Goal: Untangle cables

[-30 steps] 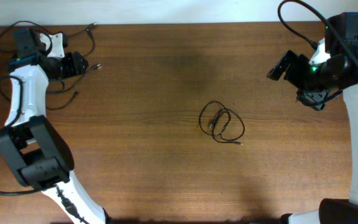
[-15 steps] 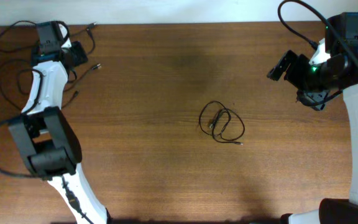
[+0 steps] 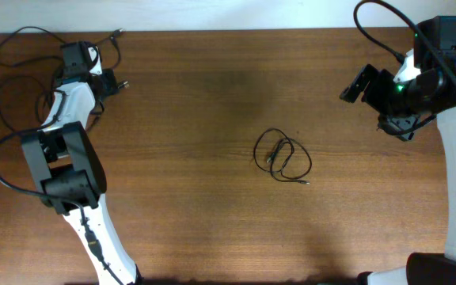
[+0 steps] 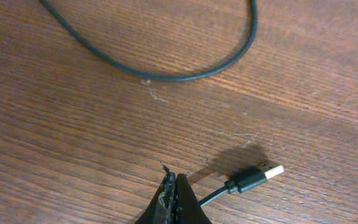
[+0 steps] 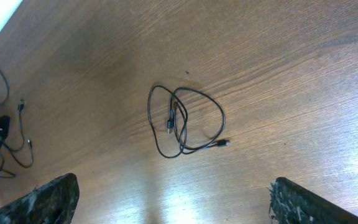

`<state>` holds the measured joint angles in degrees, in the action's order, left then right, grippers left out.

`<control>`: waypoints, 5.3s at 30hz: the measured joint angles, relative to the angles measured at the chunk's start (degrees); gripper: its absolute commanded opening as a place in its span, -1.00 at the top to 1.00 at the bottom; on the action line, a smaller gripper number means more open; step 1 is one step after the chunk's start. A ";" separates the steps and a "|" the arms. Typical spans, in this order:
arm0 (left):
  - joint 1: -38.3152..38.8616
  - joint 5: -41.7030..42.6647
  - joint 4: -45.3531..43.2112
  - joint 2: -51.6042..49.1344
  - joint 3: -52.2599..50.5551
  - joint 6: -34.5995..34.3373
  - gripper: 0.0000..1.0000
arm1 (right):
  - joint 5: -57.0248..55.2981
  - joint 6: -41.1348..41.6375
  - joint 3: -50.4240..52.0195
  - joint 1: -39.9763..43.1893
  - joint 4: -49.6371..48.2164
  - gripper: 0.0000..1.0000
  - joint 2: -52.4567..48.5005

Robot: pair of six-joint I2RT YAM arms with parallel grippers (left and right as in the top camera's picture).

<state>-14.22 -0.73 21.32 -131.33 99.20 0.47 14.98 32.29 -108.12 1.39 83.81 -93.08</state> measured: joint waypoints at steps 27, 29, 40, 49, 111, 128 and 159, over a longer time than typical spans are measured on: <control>-0.76 -2.36 7.80 -0.44 0.22 0.24 1.00 | 0.00 0.00 0.00 0.00 0.00 -0.97 0.00; -1.01 -2.73 7.96 0.11 0.22 0.24 1.00 | 0.00 0.02 0.00 0.00 -0.02 -0.97 0.00; -1.18 9.40 8.26 17.38 0.00 0.74 -0.48 | 0.00 -0.02 0.00 0.00 0.00 -0.96 0.00; 0.50 45.38 20.20 20.52 0.00 0.83 -0.99 | -0.13 -2.73 0.00 -1.51 0.11 -0.97 0.00; 27.76 13.31 37.83 20.52 -1.14 -9.33 -0.98 | 5.49 -3.50 36.02 -17.40 -34.45 0.34 -12.70; 27.76 13.31 37.83 20.52 -1.14 -9.33 -0.98 | 5.46 -3.15 36.02 -17.40 -35.06 0.42 -12.74; 27.76 13.31 37.83 20.52 -1.14 -9.33 -0.98 | 2.93 -2.69 37.11 -18.69 -39.15 0.92 -12.74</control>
<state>13.54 12.58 59.16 -110.80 98.06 -8.86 17.91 29.61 -71.00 -17.30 44.66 -105.82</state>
